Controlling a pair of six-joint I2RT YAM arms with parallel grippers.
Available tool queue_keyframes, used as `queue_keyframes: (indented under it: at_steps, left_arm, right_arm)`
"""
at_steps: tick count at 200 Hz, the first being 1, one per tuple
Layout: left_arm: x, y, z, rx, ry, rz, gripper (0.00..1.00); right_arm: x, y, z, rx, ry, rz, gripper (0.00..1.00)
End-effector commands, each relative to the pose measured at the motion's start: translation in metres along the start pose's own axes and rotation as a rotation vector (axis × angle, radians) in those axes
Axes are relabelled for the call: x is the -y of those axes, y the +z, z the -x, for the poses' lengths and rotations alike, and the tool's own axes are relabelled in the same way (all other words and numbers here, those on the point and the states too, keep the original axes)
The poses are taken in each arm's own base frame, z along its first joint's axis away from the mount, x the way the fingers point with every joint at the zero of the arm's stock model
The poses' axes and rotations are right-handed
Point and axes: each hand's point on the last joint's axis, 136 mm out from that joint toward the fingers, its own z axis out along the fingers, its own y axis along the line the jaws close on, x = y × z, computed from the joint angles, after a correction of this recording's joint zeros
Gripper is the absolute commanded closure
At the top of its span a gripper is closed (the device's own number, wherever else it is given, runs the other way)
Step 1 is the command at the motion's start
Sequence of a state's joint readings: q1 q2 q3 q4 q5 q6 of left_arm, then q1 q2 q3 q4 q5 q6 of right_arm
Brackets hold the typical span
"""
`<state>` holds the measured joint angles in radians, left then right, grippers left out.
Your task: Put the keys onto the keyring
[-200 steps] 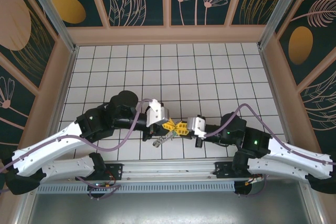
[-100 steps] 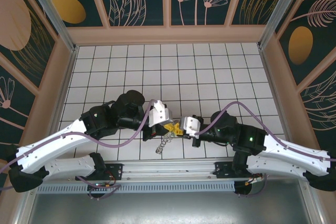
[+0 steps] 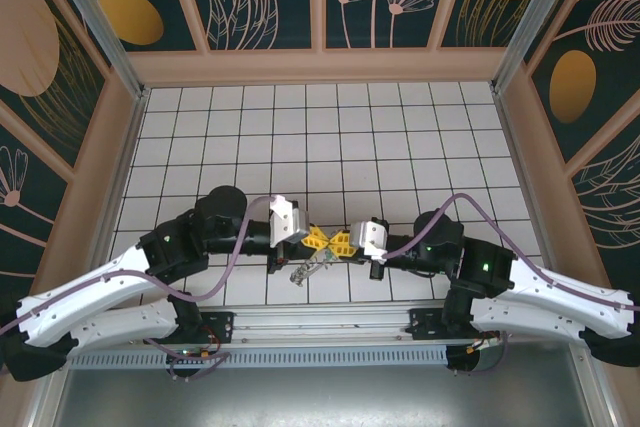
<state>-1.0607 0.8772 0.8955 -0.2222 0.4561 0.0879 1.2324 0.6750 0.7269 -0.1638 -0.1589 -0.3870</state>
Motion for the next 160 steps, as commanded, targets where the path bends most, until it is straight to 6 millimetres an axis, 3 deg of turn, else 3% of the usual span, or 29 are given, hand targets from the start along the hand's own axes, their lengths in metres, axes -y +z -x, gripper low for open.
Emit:
queue_keyframes:
  at_steps: [1, 35, 89, 160]
  left_arm:
    - [0.002, -0.006, 0.030, 0.132, 0.043, -0.001, 1.00]
    - [0.009, -0.006, 0.035, 0.170, 0.065, -0.040, 1.00]
    - [0.027, -0.018, 0.060, 0.293, 0.098, -0.127, 1.00]
    - [0.033, -0.017, 0.063, 0.312, 0.106, -0.169, 1.00]
  right_arm:
    - [-0.005, 0.000, 0.016, 0.062, -0.018, 0.035, 0.94]
    - [-0.003, 0.000, 0.020, 0.074, -0.028, 0.025, 0.94]
    - [-0.002, -0.005, 0.020, 0.091, -0.025, 0.007, 0.90]
    - [0.001, -0.008, 0.017, 0.100, -0.022, -0.019, 0.93]
